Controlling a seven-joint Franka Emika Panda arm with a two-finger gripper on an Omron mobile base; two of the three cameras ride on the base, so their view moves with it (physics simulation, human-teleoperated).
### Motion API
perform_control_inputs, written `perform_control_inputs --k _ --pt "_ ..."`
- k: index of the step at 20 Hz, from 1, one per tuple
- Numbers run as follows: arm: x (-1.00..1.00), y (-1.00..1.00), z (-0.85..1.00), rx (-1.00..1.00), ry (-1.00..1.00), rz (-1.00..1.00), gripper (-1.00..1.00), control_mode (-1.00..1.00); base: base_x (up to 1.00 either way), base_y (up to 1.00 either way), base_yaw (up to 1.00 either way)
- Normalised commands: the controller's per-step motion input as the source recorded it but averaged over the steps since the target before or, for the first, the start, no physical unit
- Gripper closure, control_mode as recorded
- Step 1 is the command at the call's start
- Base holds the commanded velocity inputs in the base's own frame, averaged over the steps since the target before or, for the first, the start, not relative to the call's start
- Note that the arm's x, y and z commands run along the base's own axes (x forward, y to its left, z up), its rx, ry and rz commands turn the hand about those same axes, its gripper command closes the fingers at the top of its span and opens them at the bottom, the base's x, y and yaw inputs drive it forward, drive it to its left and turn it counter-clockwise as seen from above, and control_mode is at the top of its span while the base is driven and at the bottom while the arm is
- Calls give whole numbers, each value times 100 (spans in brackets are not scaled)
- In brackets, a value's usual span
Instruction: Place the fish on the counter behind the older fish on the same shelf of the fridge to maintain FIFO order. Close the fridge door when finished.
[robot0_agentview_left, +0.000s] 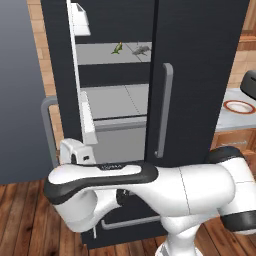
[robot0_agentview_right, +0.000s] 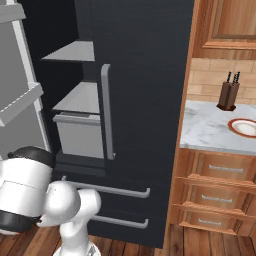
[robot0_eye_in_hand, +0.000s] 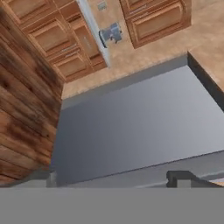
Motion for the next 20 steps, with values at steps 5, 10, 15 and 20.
perform_control_inputs --k 5,10,15,20 --pt "15 100 -47 -44 0 -6 -100 -100 0 0 0" --pt "38 100 -47 -26 1 -13 -100 -100 0 0 0" --pt "24 81 -43 -11 0 -22 -100 -100 0 0 0" --pt "-19 10 -45 0 -12 -37 -100 -100 0 0 0"
